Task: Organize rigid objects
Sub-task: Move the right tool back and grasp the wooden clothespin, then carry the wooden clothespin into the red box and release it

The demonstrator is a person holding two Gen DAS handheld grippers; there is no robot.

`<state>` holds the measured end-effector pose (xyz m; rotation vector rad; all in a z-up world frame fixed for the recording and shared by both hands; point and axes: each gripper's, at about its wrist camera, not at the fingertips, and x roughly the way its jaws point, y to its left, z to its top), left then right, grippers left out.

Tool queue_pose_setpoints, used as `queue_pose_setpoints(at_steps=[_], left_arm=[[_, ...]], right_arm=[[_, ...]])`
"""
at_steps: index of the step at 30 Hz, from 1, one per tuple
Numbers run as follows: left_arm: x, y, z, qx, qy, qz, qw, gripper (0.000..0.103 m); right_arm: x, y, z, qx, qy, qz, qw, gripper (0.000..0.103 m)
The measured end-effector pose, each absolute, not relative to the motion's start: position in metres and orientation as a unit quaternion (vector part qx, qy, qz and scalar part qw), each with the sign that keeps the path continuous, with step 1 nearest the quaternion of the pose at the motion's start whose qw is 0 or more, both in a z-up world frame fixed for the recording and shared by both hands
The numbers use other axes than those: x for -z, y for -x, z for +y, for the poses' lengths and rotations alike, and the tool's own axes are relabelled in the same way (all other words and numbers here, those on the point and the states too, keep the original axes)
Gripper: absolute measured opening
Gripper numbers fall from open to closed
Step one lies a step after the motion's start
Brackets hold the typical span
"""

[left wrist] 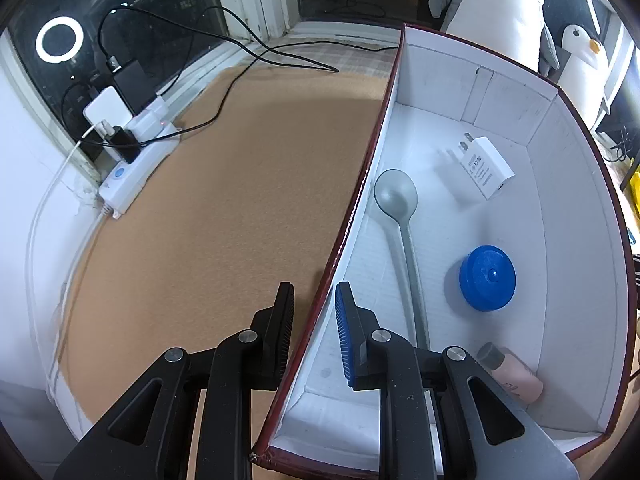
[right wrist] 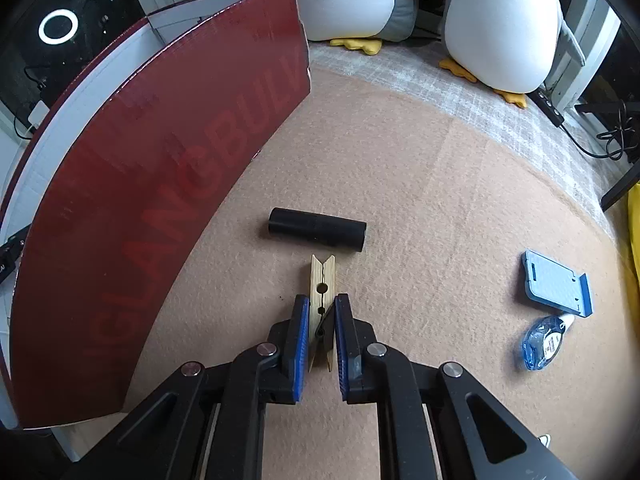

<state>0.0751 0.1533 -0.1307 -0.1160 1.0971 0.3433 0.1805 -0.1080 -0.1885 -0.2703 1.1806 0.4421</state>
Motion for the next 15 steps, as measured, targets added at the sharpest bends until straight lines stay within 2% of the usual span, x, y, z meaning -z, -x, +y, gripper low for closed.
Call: queue_pose_setpoints(at_steps=[6, 15], left_arm=[[0.13, -0.074, 0.154, -0.161, 0.06, 0.515, 0.84, 0.019], [0.126, -0.069, 0.156, -0.157, 0.07, 0.507, 0.844, 0.019]], right_arm=[[0.177, -0.174, -0.116, -0.206, 0.105, 0.539, 0.81, 0.011], [0.118, -0.156, -0.102, -0.238, 0.095, 0.495, 0.83, 0.011]])
